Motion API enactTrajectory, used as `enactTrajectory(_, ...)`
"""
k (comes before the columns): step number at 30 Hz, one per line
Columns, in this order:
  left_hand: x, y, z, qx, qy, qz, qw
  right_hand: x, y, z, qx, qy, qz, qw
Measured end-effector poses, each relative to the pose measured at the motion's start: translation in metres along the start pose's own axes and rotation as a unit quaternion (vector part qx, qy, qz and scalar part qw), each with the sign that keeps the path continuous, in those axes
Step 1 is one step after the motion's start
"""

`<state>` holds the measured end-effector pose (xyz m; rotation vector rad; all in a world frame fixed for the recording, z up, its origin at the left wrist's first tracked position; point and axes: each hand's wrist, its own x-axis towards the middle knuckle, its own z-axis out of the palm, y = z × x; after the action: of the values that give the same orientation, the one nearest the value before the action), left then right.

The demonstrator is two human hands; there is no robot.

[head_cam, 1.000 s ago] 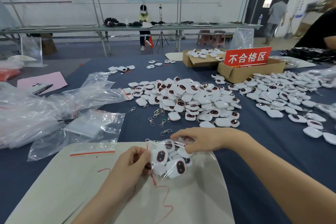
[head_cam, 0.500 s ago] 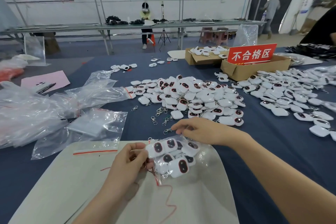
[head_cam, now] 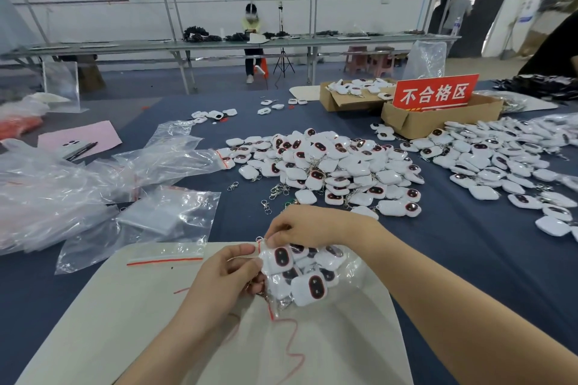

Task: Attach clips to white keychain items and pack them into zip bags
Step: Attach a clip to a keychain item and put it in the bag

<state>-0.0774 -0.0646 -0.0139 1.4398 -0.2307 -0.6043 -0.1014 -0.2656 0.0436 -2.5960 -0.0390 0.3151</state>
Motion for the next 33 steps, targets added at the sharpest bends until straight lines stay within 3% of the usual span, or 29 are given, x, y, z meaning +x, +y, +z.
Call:
enactTrajectory(6, -0.004, 0.01, 0.002, 0.159, -0.059, 0.038, 0.985, 0.004, 0.002, 0.003, -0.012, 0.027, -0.007, 1.0)
enactTrajectory(10, -0.007, 0.008, 0.01, 0.298, -0.068, 0.133, 0.943, 0.002, 0.004, 0.003, 0.022, 0.038, 0.005, 0.999)
enactTrajectory(13, -0.012, 0.004, 0.012, 0.269, -0.084, 0.149, 0.948, -0.004, 0.008, 0.002, 0.083, 0.066, -0.007, 0.994)
enactTrajectory(16, -0.012, -0.002, 0.008, 0.227, -0.041, 0.152, 0.961, -0.008, 0.017, -0.002, 0.155, 0.137, 0.002, 0.978)
enactTrajectory(20, -0.005, -0.003, 0.001, 0.051, 0.04, 0.104, 0.992, -0.011, 0.036, -0.008, 0.202, 0.255, 0.039, 0.945)
enactTrajectory(25, 0.016, 0.01, -0.005, 0.12, 0.067, 0.145, 0.98, -0.005, 0.058, -0.001, 0.199, 0.332, 0.111, 0.915)
enactTrajectory(33, 0.082, 0.014, 0.02, 0.316, 0.04, 0.183, 0.93, 0.017, 0.074, 0.016, 0.087, 0.361, 0.179, 0.911)
